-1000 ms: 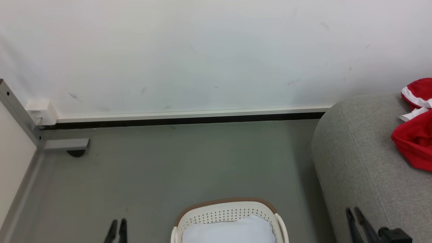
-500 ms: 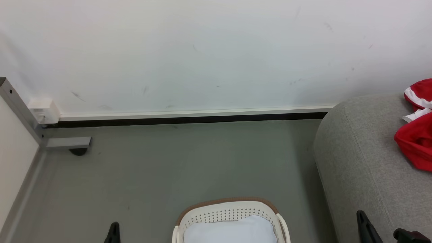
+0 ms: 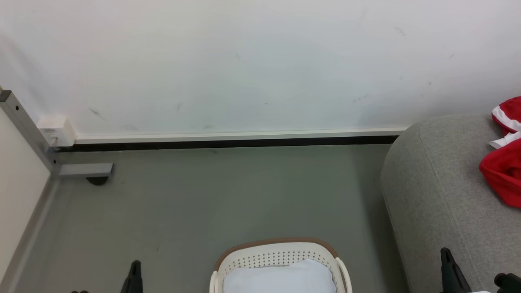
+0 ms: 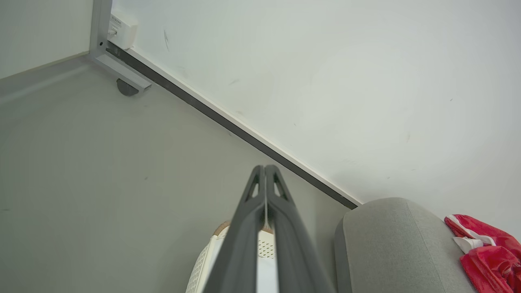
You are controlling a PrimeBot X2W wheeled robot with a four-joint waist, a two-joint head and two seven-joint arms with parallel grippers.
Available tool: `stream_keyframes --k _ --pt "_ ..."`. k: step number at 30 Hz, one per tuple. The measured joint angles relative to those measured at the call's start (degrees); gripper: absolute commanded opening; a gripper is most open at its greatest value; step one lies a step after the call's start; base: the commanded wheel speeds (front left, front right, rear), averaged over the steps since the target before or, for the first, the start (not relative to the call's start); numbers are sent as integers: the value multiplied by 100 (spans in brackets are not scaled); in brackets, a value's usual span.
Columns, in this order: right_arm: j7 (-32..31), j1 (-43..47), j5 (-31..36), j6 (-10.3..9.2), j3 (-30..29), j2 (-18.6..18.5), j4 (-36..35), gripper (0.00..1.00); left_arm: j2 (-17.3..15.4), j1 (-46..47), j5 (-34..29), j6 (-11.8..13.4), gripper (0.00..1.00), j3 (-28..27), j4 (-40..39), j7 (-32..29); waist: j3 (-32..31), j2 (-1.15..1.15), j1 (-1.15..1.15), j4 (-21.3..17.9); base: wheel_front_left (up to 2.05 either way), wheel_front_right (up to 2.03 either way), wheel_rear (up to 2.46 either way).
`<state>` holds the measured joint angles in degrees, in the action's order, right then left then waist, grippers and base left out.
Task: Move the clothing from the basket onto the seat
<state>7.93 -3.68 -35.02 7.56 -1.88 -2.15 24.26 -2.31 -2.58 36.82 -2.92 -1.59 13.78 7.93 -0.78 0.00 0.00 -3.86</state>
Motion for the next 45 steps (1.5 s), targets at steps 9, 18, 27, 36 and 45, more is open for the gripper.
stream_keyframes --k 9,18,27,36,45 --pt "-191 -24 -764 0 -53 -2 -121 0 -1 119 740 -59 0 -64 1 -191 9 0 0 35 0 0 0" --pt "-385 -69 -1463 0 -108 -7 -243 0 -4 227 1418 -109 0 -132 4 -381 18 0 0 70 0 0 0" --pt "-538 -85 -2092 0 -170 -9 -377 0 -8 309 2009 -156 0 -181 8 -541 26 0 0 105 0 0 0" --pt "-687 -93 -2670 0 -214 -12 -467 0 -10 397 2583 -194 0 -224 10 -686 35 0 0 140 0 0 0" --pt "-813 -102 -3216 0 -250 -18 -571 0 -13 474 3105 -243 0 -280 14 -804 44 0 0 176 0 0 0"
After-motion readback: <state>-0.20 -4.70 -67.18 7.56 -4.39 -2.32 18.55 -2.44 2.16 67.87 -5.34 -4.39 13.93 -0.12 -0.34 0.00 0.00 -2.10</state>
